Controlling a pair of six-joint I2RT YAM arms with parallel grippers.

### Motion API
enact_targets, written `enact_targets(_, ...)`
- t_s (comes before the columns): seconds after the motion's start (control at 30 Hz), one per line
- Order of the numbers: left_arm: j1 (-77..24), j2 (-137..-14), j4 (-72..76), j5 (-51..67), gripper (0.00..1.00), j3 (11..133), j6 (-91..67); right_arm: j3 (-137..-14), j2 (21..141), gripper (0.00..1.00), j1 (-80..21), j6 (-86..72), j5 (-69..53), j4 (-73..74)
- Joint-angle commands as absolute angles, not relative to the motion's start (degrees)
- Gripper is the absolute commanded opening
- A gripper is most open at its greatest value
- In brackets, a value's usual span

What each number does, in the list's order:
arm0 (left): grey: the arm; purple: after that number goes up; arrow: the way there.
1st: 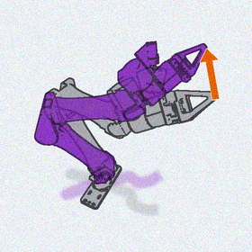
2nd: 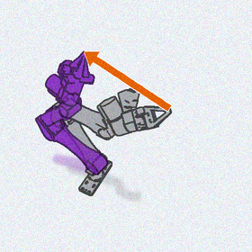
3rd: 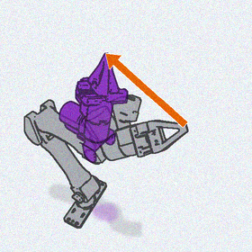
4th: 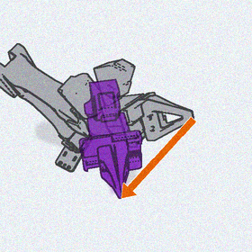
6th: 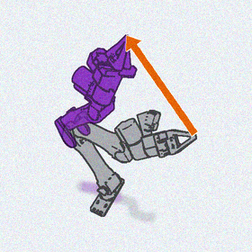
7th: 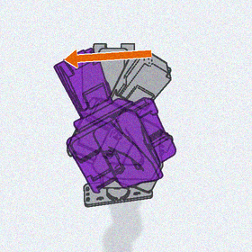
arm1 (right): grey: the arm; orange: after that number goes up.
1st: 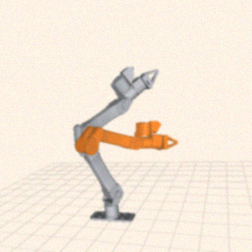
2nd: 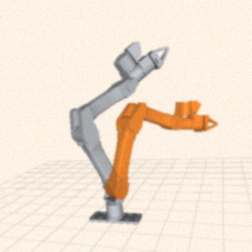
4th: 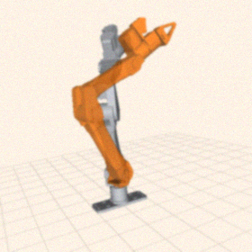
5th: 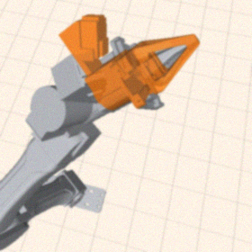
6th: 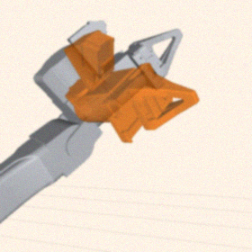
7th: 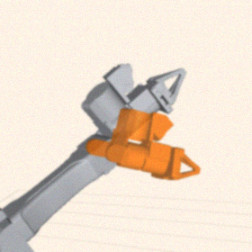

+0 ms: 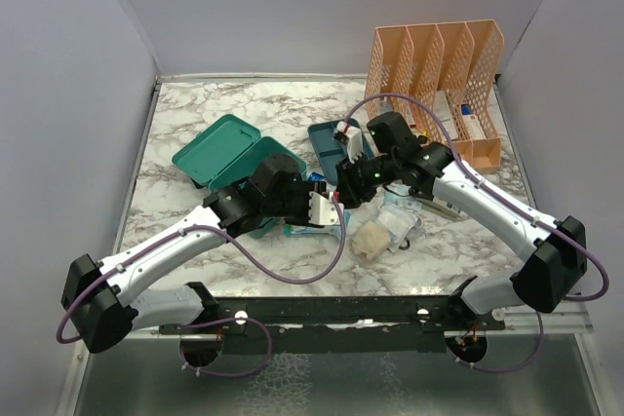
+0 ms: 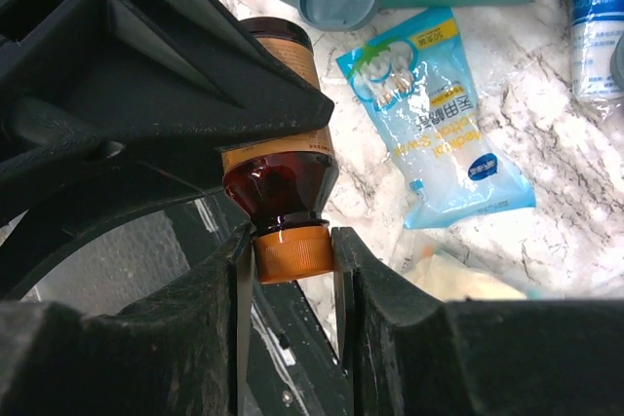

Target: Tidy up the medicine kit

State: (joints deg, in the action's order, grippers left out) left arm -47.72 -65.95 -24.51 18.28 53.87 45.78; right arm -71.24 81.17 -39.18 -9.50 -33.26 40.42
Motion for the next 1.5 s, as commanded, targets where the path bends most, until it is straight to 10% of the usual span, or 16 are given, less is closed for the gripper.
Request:
enact_targets(0.0, -48.0, -64.9, -23.8, 12.3, 0.33, 51.9, 47.9, -71.7, 80.6, 0.12, -39.0, -10.5, -35.9, 36.5)
enact_targets(0.37, -48.0, -59.0, -15.6, 10.7, 0.26, 48.0, 40.4, -70.3, 73.5, 0.56, -39.0, -14.0, -29.3, 32.1)
enact_targets(0.73, -47.9, -48.4, 5.8, -16.0, 0.29, 39.8, 10.1, -62.9, 59.7, 0.58, -39.0, -20.9, -9.3, 20.9)
enact_targets(1.07, -47.4, -52.6, -5.5, -45.9, 0.31, 46.3, -26.0, -61.3, 61.9, 0.58, -39.0, -23.6, -11.3, 19.2)
enact_targets(1.47, -30.9, -56.7, -6.0, -29.0, 0.23, 39.1, -51.7, -60.0, 66.5, 0.57, -39.0, -26.6, -12.9, 18.2)
